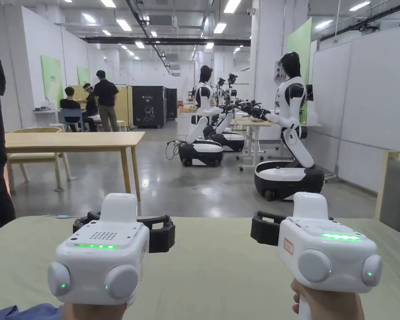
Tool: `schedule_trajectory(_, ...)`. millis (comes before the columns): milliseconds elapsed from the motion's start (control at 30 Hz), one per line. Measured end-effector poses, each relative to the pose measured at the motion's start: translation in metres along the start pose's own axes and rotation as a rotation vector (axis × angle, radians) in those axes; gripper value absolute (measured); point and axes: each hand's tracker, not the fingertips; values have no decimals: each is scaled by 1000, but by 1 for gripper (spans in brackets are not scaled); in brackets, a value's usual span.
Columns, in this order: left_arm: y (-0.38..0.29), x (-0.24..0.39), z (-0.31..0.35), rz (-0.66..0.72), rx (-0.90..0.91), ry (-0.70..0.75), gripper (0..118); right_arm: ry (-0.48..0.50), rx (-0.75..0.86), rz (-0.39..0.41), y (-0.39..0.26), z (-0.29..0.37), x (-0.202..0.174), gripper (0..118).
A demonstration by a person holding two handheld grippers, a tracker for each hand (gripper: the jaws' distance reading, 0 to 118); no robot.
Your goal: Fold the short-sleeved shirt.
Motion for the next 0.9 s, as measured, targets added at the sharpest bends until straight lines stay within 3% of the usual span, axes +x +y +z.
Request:
schedule_trajectory(500, 2, 7, 7, 5, -15, 20, 115, 29, -2, 69, -11, -1, -3, 115)
schedule_trajectory(533, 2, 6, 6, -1, -14, 25, 104, 31, -12, 75, -10, 0, -3, 94)
schedule_trajectory(567, 1, 6, 7, -3, -16, 29, 72, 34, -12, 79, -11, 1, -3, 51)
schedule_trajectory(600, 0, 5, 9, 1, -15, 16, 15, 18, 4, 92, -11, 4, -5, 2)
schedule_trajectory(633, -1, 4, 11, 24, -4, -16, 0, -34, 14, 122, -11, 8, -8, 1)
schedule_trajectory(667, -3, 4, 11, 30, -6, -12, 0, -92, 22, 136, -12, 10, -7, 1)
schedule_trajectory(700, -18, 3, 9, 34, 3, 49, 0, -31, 40, 117, -12, 14, -6, 1)
schedule_trajectory(733, -24, 1, 10, 28, 16, 17, 0, 5, 43, 112, -11, 16, -5, 1)
schedule_trajectory(900, -41, -7, 3, 31, 9, 24, 0, -12, 31, 160, -12, 12, -13, 1)
